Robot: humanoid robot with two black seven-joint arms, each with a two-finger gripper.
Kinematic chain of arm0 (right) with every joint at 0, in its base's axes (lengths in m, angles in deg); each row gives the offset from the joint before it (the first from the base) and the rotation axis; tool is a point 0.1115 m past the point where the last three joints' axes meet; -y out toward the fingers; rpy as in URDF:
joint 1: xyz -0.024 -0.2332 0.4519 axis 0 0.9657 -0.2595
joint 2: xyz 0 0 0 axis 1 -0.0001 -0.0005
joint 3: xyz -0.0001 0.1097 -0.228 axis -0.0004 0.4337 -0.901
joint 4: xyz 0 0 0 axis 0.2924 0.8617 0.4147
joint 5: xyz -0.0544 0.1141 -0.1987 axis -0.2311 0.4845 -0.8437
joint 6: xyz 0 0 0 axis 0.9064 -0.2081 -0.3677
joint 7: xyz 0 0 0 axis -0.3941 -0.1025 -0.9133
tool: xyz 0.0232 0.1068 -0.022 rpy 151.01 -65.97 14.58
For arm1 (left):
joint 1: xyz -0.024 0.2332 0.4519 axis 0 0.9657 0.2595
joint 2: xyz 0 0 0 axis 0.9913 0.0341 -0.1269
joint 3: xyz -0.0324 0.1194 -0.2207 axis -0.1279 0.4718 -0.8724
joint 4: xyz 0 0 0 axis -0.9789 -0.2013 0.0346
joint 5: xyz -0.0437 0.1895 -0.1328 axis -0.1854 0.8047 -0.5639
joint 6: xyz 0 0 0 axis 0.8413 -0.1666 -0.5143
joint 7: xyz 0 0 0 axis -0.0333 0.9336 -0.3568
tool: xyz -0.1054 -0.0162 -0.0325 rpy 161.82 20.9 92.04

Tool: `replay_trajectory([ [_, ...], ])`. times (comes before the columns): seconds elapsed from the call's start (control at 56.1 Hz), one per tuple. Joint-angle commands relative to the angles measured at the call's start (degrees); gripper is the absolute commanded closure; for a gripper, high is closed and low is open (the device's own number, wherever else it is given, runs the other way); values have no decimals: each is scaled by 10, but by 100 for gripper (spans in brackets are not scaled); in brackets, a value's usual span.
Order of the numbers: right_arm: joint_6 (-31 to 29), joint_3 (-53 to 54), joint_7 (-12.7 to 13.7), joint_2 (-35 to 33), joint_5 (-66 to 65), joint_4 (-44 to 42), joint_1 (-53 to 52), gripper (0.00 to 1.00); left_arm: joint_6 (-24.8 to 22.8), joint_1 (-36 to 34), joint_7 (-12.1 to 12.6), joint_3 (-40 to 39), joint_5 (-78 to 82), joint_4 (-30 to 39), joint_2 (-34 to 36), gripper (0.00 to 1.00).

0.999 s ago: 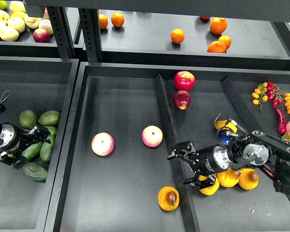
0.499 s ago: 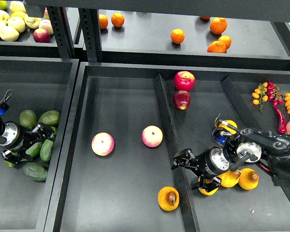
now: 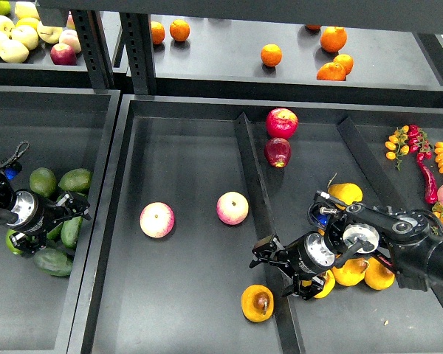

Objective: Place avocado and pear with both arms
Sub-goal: 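Reach the right gripper toward the yellow pear in the central bin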

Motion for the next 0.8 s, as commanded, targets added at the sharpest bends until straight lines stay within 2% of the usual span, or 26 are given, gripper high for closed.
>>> replay_trajectory([
  [0.0, 0, 0, 0, 0, 5, 3, 2, 0, 0, 0, 0, -1, 0, 0, 0, 0],
  [0.499, 0, -19, 0, -5, 12, 15, 12, 0, 0, 0, 0, -11, 0, 0, 0, 0],
  [0.785, 0, -7, 0, 8, -10, -6, 28, 0, 0, 0, 0, -11, 0, 0, 0, 0],
])
